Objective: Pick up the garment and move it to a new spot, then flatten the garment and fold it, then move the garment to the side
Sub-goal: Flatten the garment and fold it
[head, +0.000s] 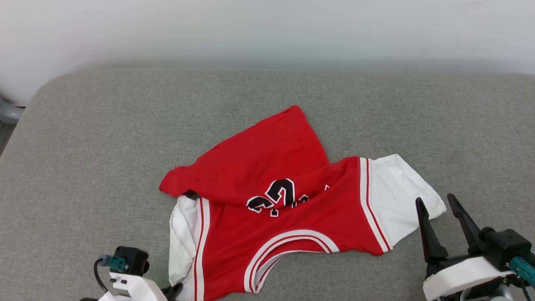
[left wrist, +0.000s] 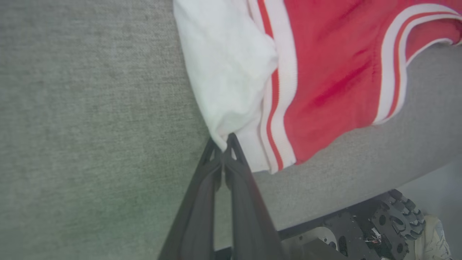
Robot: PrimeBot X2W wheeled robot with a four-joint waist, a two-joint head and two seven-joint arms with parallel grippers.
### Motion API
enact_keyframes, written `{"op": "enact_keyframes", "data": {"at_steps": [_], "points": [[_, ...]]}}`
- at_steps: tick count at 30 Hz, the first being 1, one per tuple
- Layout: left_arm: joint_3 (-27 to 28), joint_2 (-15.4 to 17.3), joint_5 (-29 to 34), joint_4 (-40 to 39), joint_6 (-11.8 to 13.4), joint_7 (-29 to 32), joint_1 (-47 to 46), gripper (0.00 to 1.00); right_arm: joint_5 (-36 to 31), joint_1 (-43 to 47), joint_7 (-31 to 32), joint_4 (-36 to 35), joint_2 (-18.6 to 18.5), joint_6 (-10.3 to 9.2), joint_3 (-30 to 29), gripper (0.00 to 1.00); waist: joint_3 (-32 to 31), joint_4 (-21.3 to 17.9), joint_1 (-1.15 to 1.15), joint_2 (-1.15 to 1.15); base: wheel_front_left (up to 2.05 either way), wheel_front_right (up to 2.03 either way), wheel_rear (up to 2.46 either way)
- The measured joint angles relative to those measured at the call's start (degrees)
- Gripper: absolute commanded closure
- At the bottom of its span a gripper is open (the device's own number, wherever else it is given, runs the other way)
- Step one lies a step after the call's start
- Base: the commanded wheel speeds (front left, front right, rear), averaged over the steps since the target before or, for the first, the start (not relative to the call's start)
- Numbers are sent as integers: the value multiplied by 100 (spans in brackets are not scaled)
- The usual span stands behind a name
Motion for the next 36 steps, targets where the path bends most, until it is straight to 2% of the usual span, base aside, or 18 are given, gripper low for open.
{"op": "enact_keyframes", "data": {"at_steps": [3, 4, 5, 9, 12, 21, 24, 29, 32, 36], "points": [[-15, -103, -34, 145, -42, -98, 62, 100, 1, 66, 36, 0, -23, 0, -33, 0, -57, 16, 0, 0, 0, 0, 0], [-14, -121, 8, 186, -32, -164, 63, 63, 1, 95, 49, -8, -29, 0, -45, 0, -79, 26, 0, 0, 0, 0, 0], [-18, -135, 68, 216, -11, -235, 63, 0, 1, 111, 60, -16, -37, 0, -47, 0, -104, 35, 0, 0, 0, 0, 0], [67, -219, 299, 250, 97, -745, 61, 0, 10, 70, 86, -147, -135, 0, -87, 0, -201, 84, 0, 0, 0, 0, 0], [218, -268, 605, 178, 332, -1325, 19, 0, 9, -127, 152, -296, -309, 0, -109, 0, -252, 135, 0, 0, 0, 0, 0], [537, -536, 1383, -151, 979, -2626, -183, 0, -8, -1338, 550, -816, -1159, 0, 158, 0, -144, 379, 0, 0, 0, 0, 0], [680, -692, 1642, -241, 1158, -2807, -243, 0, 43, -1918, 797, -901, -1391, 0, 410, 0, -31, 472, 0, 0, 0, 0, 0], [1087, -1011, 2248, -450, 1436, -2878, -286, 0, 423, -2827, 1549, -719, -1688, 1, 1105, 0, 200, 622, 1, 0, 0, 0, 0], [1468, -1308, 2724, -703, 1501, -2881, -270, 0, 620, -3388, 2093, -443, -2019, 1, 1646, 0, 355, 715, 0, 0, 0, 0, 0], [1931, -1697, 3261, -905, 1454, -2887, -94, 0, 1201, -4103, 2898, -10, -2303, 1, 2483, 0, 589, 828, 1, 0, 0, 0, 0]]}}
